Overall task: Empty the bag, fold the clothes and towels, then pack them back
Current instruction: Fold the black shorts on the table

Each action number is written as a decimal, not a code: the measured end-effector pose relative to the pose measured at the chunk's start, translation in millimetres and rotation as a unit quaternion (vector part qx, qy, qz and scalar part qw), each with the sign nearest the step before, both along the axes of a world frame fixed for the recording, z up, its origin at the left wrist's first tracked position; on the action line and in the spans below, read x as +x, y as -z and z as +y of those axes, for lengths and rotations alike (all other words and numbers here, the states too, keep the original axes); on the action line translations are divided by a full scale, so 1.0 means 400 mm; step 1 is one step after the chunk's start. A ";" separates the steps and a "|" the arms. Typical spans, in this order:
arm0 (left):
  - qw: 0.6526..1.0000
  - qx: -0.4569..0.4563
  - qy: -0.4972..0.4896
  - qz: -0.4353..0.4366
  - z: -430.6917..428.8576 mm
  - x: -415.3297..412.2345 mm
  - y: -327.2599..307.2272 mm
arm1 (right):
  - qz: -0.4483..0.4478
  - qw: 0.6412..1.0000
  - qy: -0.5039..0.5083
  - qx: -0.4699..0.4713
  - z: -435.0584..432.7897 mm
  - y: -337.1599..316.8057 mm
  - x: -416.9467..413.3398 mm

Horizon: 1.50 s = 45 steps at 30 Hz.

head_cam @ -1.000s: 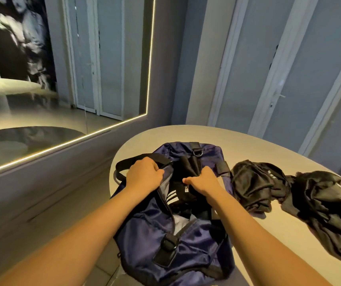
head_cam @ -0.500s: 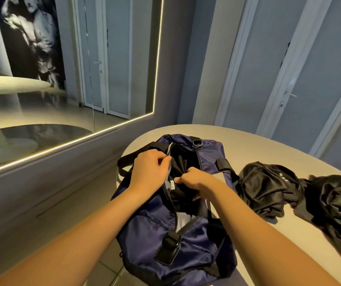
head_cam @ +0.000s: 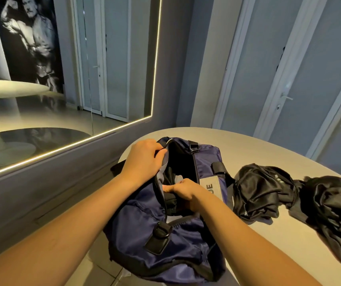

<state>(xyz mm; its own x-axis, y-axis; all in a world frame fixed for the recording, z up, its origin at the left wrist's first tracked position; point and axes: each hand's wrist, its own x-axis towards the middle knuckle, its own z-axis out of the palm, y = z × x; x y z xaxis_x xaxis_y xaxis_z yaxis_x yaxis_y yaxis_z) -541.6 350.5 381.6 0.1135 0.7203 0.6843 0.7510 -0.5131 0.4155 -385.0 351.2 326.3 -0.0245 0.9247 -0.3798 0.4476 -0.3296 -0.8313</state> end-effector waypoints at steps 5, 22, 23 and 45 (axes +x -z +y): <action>0.997 -0.046 -0.027 -0.053 -0.006 -0.026 -0.009 | -0.014 1.000 -0.009 0.020 -0.031 -0.042 0.026; 0.991 -0.114 -0.063 -0.031 0.009 -0.027 -0.001 | -0.188 0.958 -0.017 0.214 0.003 0.013 0.012; 0.991 -0.116 -0.060 -0.032 0.009 -0.025 0.000 | -0.208 0.945 -0.038 0.248 0.011 0.020 0.010; 0.994 -0.047 -0.053 -0.082 0.025 0.028 -0.035 | -0.020 0.956 -0.103 0.273 -0.037 0.084 0.023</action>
